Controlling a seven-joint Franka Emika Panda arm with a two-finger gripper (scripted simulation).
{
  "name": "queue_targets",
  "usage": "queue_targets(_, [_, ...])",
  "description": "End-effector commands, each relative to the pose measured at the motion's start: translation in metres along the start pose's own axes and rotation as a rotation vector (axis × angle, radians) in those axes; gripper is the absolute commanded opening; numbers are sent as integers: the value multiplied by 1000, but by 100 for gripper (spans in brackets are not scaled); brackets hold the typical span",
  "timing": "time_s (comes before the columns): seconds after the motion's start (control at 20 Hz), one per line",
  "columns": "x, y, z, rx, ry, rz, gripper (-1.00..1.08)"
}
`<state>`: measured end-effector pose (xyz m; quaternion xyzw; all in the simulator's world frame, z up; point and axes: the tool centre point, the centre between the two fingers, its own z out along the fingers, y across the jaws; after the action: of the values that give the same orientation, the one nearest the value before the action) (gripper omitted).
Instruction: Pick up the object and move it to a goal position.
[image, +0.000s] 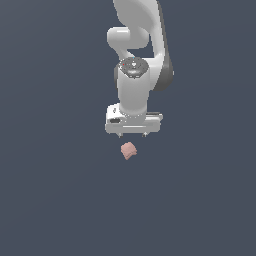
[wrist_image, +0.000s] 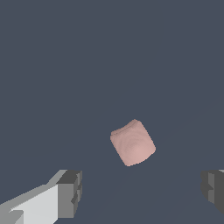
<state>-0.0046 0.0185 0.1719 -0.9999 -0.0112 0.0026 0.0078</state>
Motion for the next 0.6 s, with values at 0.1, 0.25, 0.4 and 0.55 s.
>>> queue_targets(0.1, [-1, -1, 1, 0, -2, -1, 100])
queue_targets(0.25, [-4, -9, 5, 2, -10, -5, 100])
queue_targets(0.4, [-8, -17, 9, 3, -20, -8, 100])
queue_targets(0.55, [-9, -20, 9, 4, -22, -7, 100])
